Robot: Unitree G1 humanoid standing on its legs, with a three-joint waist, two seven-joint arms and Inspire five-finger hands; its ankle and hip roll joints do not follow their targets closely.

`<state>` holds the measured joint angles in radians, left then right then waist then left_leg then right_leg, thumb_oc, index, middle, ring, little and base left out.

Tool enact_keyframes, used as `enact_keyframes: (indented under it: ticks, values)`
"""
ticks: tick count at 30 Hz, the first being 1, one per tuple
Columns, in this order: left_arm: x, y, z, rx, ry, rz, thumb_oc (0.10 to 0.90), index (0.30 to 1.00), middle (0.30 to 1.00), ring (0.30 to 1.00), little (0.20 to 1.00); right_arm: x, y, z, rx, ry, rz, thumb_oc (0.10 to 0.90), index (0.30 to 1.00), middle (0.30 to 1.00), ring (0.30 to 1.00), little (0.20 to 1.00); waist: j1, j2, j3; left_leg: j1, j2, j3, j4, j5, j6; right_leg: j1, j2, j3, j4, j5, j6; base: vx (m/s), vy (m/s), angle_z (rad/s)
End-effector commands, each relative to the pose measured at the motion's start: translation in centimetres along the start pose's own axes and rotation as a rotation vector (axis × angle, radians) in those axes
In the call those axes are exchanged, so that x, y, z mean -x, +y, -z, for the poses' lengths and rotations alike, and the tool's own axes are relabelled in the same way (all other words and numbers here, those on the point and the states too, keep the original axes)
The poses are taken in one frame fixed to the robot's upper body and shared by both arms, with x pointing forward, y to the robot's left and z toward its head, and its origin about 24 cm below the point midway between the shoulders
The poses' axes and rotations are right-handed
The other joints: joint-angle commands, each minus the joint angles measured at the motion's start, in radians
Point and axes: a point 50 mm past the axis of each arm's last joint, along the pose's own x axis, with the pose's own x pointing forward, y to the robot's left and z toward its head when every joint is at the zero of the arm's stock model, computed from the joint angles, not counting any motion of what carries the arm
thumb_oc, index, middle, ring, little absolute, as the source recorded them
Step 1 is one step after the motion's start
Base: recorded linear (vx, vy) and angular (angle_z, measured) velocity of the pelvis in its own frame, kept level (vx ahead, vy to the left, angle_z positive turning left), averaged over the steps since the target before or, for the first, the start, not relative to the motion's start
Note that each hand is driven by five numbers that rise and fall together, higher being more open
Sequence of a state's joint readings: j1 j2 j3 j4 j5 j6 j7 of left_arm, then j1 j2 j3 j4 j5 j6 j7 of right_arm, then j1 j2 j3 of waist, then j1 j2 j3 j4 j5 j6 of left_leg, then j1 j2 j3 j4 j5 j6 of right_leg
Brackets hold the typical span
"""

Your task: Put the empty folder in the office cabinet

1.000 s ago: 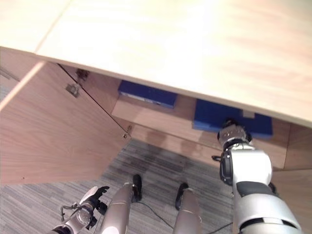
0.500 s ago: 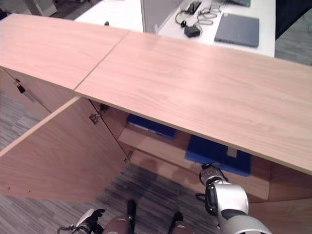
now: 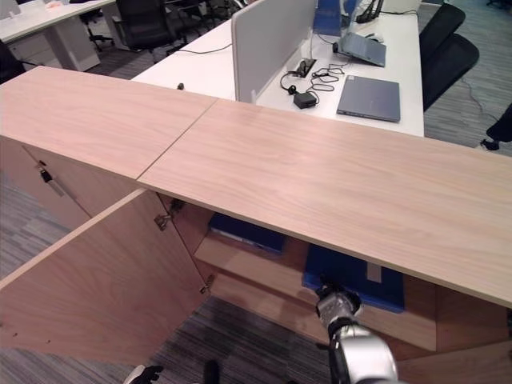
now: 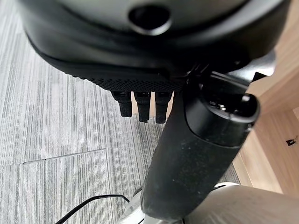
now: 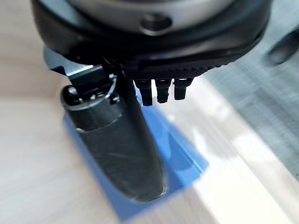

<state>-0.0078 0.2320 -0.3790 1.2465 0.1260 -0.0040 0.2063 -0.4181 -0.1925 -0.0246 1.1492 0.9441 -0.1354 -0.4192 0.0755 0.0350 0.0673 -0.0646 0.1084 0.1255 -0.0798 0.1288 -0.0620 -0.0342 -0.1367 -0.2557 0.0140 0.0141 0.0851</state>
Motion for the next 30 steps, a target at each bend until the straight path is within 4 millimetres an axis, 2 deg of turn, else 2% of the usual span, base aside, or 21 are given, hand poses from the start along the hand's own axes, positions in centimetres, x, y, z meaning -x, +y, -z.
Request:
enact_keyframes:
  ticks: [1,3,4,5,7,8,9,12,13,15,18,21,26,30]
  values:
    - [-0.6,1.4,-2.9,-0.002,-0.075,-0.024,0.8,0.9,0.9,0.9,0.9,0.9,2.8,-3.8,-0.086,-0.209,-0.195,0.8,0.9,0.9,0.9,0.9,-0.013,0.003,0.055,0.103,0.042,-0.014,0.001,-0.135,-0.079,0.005,-0.032,-0.006,0.049,-0.085,0.075,0.05,0.019,-0.08]
    - [-0.5,1.4,-2.3,0.006,-0.061,-0.015,0.8,0.9,0.9,0.9,0.9,1.9,2.3,-3.6,-0.105,-0.252,-0.31,0.8,0.9,0.9,0.9,0.9,-0.034,0.002,0.043,0.118,0.042,0.0,-0.006,-0.136,-0.081,0.02,-0.03,0.0,0.025,-0.07,0.077,0.04,0.019,-0.09]
    - [-0.5,1.4,-2.2,0.005,-0.059,-0.013,0.8,0.9,0.9,0.9,0.9,1.9,2.2,-3.4,-0.103,-0.25,-0.309,0.8,0.9,0.9,0.9,0.9,-0.034,0.002,0.041,0.119,0.042,0.0,-0.006,-0.136,-0.081,0.021,-0.03,0.001,0.023,-0.07,0.077,0.04,0.02,-0.11]
    - [-0.6,1.6,-2.3,0.034,-0.06,-0.016,0.8,0.9,0.9,0.9,0.9,3.0,2.1,-3.9,-0.045,-0.309,-0.416,0.4,0.3,0.3,0.3,0.3,-0.049,-0.002,0.035,0.125,0.043,0.009,-0.007,-0.138,-0.084,0.026,-0.029,0.005,0.009,-0.06,0.078,0.03,0.014,-0.16]
    - [-0.6,1.8,-2.0,0.056,-0.048,-0.02,0.8,0.9,0.9,0.9,0.9,3.8,1.5,-3.9,0.008,-0.345,-0.46,0.4,0.3,0.3,0.3,0.3,-0.06,-0.004,0.03,0.129,0.045,0.014,-0.007,-0.138,-0.086,0.031,-0.028,0.009,0.0,-0.054,0.079,0.03,0.007,-0.23]
    - [-0.6,2.2,-2.2,0.08,-0.053,-0.021,0.8,0.9,0.9,0.9,0.9,4.8,0.5,-4.3,0.088,-0.403,-0.516,0.4,0.3,0.3,0.3,0.3,-0.076,-0.007,0.023,0.133,0.046,0.021,-0.007,-0.14,-0.087,0.036,-0.027,0.011,-0.013,-0.046,0.082,0.03,-0.003,-0.19]
    - [-0.6,2.1,-2.2,0.079,-0.052,-0.02,0.8,0.9,0.9,0.9,0.9,4.8,0.4,-4.3,0.09,-0.402,-0.515,0.4,0.3,0.3,0.3,0.3,-0.076,-0.007,0.022,0.133,0.047,0.021,-0.007,-0.14,-0.087,0.036,-0.027,0.011,-0.014,-0.045,0.082,0.04,0.0,-0.12]
    - [-0.6,2.1,-2.0,0.067,-0.061,-0.006,0.8,0.9,0.9,0.9,0.9,6.7,-0.5,-5.5,0.212,-0.514,-0.59,0.4,0.3,0.3,0.3,0.3,-0.096,-0.011,0.013,0.135,0.049,0.03,-0.007,-0.142,-0.089,0.041,-0.026,0.016,-0.031,-0.034,0.086,0.02,-0.003,-0.08]
    - [-0.5,2.0,-2.0,0.066,-0.069,0.007,0.8,0.9,0.9,0.9,0.9,7.8,-1.0,-6.5,0.317,-0.594,-0.629,0.4,0.3,0.3,0.3,0.3,-0.107,-0.015,0.011,0.136,0.05,0.035,-0.007,-0.145,-0.09,0.044,-0.026,0.019,-0.039,-0.03,0.088,0.02,-0.006,-0.13]
    - [-0.5,1.9,-2.0,0.072,-0.073,0.014,0.8,0.9,0.9,0.9,0.9,8.1,-1.2,-6.8,0.365,-0.618,-0.634,0.4,0.3,0.3,0.3,0.3,-0.111,-0.015,0.008,0.138,0.051,0.037,-0.007,-0.147,-0.091,0.047,-0.025,0.022,-0.044,-0.028,0.089,0.02,-0.001,-0.12]
    - [-0.5,1.7,-2.3,0.081,-0.089,0.031,0.8,0.9,0.9,0.9,0.9,9.1,-1.1,-8.4,0.617,-0.757,-0.645,0.4,0.3,0.3,0.3,0.3,-0.119,-0.018,0.009,0.149,0.054,0.045,-0.007,-0.152,-0.089,0.058,-0.024,0.028,-0.062,-0.019,0.091,0.0,-0.002,-0.09]
    - [-0.5,1.5,-2.2,0.089,-0.091,0.039,0.8,0.9,0.9,0.9,0.9,9.3,-0.8,-8.6,0.724,-0.803,-0.641,0.4,0.3,0.3,0.3,0.3,-0.12,-0.019,0.013,0.156,0.058,0.057,-0.007,-0.154,-0.089,0.059,-0.022,0.031,-0.07,-0.013,0.094,-0.02,-0.003,-0.07]
    - [-0.4,1.2,-2.1,0.078,-0.103,0.06,0.8,0.9,0.9,0.9,0.9,8.9,0.1,-9.3,1.048,-0.943,-0.581,0.4,0.3,0.3,0.3,0.3,-0.107,-0.028,0.027,0.164,0.066,0.074,-0.007,-0.156,-0.087,0.066,-0.016,0.03,-0.079,-0.011,0.1,-0.01,-0.01,-0.14]
    - [-0.4,1.2,-2.4,0.048,-0.119,0.064,0.8,0.9,0.9,0.9,0.9,8.2,0.9,-9.6,1.108,-0.969,-0.539,0.4,0.3,0.3,0.3,0.3,-0.095,-0.03,0.047,0.159,0.068,0.067,-0.007,-0.153,-0.086,0.065,-0.016,0.021,-0.073,-0.014,0.1,-0.03,-0.018,-0.03]
